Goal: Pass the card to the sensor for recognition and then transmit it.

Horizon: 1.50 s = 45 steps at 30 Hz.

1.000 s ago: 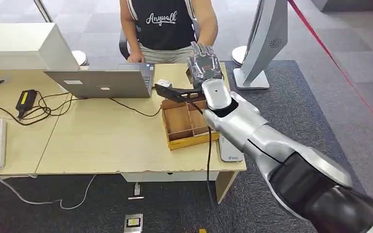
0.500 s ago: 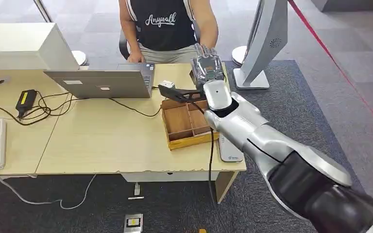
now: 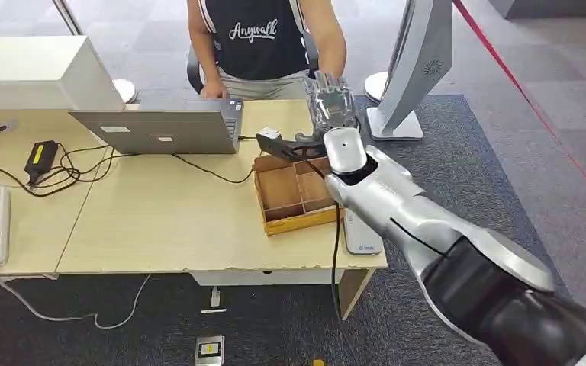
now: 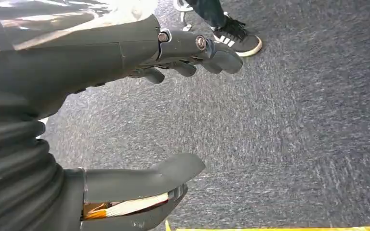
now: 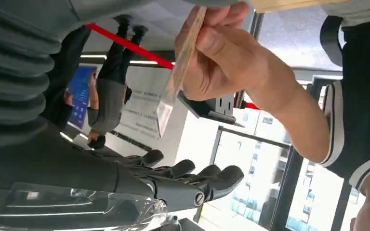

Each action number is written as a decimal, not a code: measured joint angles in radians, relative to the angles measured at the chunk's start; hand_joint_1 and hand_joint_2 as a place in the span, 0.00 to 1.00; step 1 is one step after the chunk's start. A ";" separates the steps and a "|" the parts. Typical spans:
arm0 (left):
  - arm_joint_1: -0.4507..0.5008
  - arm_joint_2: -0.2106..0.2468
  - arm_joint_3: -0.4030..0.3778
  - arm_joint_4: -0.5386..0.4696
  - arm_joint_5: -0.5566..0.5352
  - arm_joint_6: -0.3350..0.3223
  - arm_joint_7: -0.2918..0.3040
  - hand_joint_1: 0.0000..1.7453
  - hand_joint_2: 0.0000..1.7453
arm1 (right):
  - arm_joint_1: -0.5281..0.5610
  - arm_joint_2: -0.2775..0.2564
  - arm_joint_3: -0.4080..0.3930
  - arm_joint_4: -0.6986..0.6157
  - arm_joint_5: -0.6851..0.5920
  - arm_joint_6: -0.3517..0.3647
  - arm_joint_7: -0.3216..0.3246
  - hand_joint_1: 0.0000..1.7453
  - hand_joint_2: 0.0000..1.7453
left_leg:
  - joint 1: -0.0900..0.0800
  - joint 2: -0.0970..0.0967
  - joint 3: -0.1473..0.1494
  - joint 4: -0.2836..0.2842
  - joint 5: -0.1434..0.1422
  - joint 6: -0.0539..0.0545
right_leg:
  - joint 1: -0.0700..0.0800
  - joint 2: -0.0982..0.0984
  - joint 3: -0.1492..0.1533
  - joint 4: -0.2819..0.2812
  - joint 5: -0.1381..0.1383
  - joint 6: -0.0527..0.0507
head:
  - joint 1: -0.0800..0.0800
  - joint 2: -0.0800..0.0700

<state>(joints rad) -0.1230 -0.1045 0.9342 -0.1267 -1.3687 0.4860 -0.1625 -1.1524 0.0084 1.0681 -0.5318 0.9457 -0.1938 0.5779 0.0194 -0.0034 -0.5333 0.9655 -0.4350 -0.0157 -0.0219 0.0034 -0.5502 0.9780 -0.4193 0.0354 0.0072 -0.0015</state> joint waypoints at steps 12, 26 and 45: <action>0.001 0.000 0.055 0.000 -0.011 0.007 0.026 0.00 1.00 | 0.006 -0.218 -0.029 -0.218 0.044 -0.114 0.098 0.00 0.00 | 0.000 -0.003 0.001 0.002 0.000 0.000 | 0.000 -0.004 0.001 -0.001 0.000 0.001 | -0.003 0.000; -0.001 -0.001 0.161 0.006 -0.016 0.053 0.000 0.00 1.00 | 0.352 -0.595 -0.431 -0.552 0.149 -0.102 0.122 0.00 0.00 | -0.001 -0.004 0.001 0.003 -0.001 0.002 | -0.001 -0.004 0.003 -0.002 0.000 0.002 | -0.001 0.000; -0.018 -0.003 0.330 0.014 -0.083 0.074 0.024 0.00 1.00 | 0.912 -0.639 -1.125 -0.576 0.036 -0.358 0.123 0.00 0.00 | -0.001 -0.003 0.000 0.002 -0.003 0.002 | -0.001 -0.004 0.002 -0.003 -0.001 0.002 | 0.000 0.000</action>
<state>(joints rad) -0.1414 -0.1072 1.2639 -0.1122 -1.4515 0.5596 -0.1385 -0.2404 -0.6306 -0.0573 -1.1074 0.9815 -0.5516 0.7008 0.0185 -0.0060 -0.5334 0.9674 -0.4376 -0.0133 -0.0229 -0.0011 -0.5486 0.9753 -0.4202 0.0373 0.0069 -0.0015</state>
